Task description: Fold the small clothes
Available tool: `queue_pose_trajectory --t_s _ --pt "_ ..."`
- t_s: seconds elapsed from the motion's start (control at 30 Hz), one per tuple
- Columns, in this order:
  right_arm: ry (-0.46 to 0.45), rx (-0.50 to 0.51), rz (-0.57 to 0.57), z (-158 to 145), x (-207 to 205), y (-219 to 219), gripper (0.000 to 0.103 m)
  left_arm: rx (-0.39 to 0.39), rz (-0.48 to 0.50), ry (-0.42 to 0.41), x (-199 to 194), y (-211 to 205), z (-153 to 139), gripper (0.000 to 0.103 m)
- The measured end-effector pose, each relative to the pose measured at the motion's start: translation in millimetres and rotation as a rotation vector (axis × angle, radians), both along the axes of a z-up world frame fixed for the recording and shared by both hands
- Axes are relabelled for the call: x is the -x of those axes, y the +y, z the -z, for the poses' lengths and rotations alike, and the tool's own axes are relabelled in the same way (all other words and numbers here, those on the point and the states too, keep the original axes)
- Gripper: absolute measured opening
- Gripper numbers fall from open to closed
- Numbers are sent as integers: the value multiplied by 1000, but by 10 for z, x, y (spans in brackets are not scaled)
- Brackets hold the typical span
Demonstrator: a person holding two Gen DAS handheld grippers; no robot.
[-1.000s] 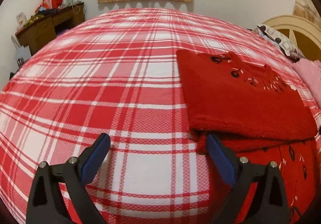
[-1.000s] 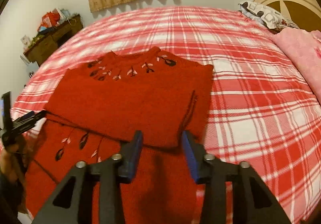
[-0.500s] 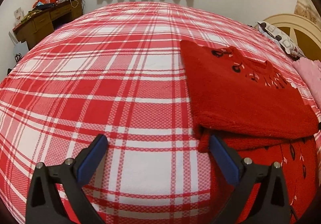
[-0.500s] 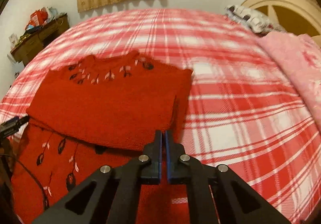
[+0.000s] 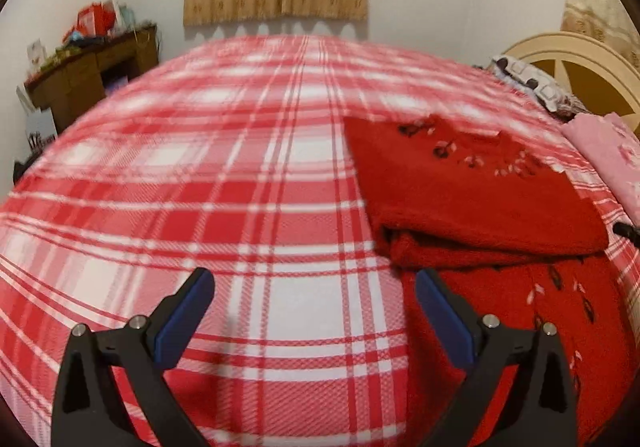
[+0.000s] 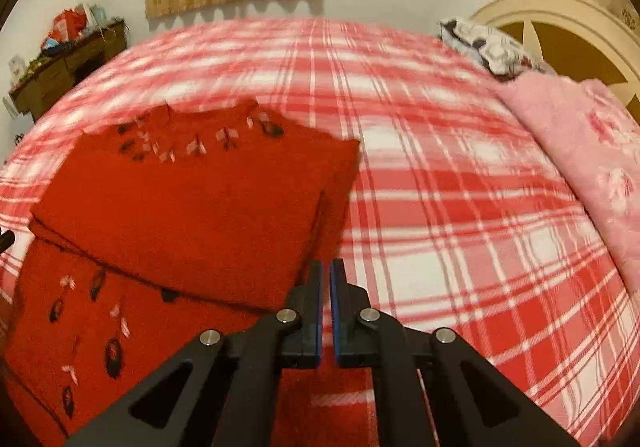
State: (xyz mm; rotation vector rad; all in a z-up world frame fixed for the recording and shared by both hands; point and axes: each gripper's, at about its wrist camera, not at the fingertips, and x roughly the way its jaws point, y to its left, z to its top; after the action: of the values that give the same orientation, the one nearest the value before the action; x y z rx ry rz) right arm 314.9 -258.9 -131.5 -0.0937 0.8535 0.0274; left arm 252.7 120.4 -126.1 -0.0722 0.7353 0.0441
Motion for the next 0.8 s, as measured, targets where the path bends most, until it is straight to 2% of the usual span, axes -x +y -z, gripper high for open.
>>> queue_pose_trajectory --t_s 0.07,0.1,0.2,0.23,0.37,0.43,0.53,0.63,0.7,0.8 --pt "-19 -34 -29 -53 -47 54 4 -22 -8 -37 9 -7 -114 103" --pt "-10 -58 -53 -50 -95 100 9 -27 -10 -48 -27 -20 -165 103" --pt "25 -167 -135 35 -234 234 37 -46 -22 -38 -228 -74 -176 103" --pt "33 -189 -152 79 -276 272 39 -57 -26 -28 -303 -102 -145 103" --pt "66 -140 -110 297 -427 296 39 -126 -18 66 -531 -237 118 103" --pt "96 -190 -99 397 -487 152 38 -119 13 108 -554 -260 244 103" --pt "86 -200 -99 396 -475 53 37 -106 28 104 -539 -250 245 103" --pt "42 -141 -82 278 -390 105 39 -104 18 77 -505 -244 210 103" --pt "9 -112 -110 222 -317 194 39 -98 12 75 -501 -224 215 103" --pt "68 -33 -135 407 -354 330 42 -95 22 104 -550 -243 263 103"
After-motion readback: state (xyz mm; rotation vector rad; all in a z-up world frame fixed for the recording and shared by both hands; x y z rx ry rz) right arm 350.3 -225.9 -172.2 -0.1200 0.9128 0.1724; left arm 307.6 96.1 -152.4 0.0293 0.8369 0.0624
